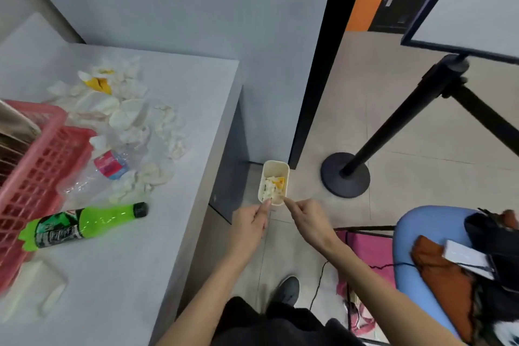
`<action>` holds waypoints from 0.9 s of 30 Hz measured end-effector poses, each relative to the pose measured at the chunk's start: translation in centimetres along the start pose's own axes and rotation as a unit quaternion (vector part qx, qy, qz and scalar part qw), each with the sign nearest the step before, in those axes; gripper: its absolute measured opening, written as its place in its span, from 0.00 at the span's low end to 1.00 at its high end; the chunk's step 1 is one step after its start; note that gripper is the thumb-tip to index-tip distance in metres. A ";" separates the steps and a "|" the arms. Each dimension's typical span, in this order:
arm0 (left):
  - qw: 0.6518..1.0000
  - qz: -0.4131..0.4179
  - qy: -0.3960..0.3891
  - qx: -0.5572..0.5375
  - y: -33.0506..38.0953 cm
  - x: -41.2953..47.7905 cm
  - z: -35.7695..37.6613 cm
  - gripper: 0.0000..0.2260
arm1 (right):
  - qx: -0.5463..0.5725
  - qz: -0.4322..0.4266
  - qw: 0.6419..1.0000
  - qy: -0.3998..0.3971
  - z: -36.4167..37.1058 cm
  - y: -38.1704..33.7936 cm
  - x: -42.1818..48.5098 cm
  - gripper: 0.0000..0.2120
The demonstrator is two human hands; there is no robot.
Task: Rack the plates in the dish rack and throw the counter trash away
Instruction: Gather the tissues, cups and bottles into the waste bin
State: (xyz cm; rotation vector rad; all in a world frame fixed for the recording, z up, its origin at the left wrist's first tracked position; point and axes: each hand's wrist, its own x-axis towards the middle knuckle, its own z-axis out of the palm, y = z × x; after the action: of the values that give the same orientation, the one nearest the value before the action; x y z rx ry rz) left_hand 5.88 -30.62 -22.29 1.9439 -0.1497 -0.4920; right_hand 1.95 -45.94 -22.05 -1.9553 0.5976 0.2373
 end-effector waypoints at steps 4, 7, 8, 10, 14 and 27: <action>0.998 -0.035 -0.021 0.039 -1.1 4.7 2.1 0.25 | -0.043 0.032 0.998 -0.020 -1.1 1.6 3.7 0.27; 0.996 -0.062 -0.033 0.057 -2.4 8.4 3.5 0.25 | -0.095 0.058 0.993 -0.047 -1.2 2.9 6.6 0.27; 0.995 -0.071 -0.040 0.064 -2.8 9.5 3.9 0.25 | -0.107 0.069 0.990 -0.055 -1.3 3.5 7.4 0.27; 0.991 -0.093 -0.058 0.080 -3.4 12.0 4.7 0.26 | -0.126 0.086 0.986 -0.064 -1.4 4.5 9.7 0.26; 0.983 -0.119 -0.079 0.111 -6.6 16.7 6.6 0.27 | -0.129 0.117 0.982 -0.067 -1.1 7.4 14.6 0.27; 0.979 -0.117 -0.091 0.141 -18.0 27.3 12.7 0.21 | -0.072 0.189 0.977 -0.073 3.7 17.0 26.4 0.18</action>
State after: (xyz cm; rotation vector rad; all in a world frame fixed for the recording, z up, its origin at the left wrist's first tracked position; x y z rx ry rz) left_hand 23.34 -42.74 -50.20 2.2043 -0.1118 -0.8440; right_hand 16.33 -56.53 -48.13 -1.9273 0.8716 0.6724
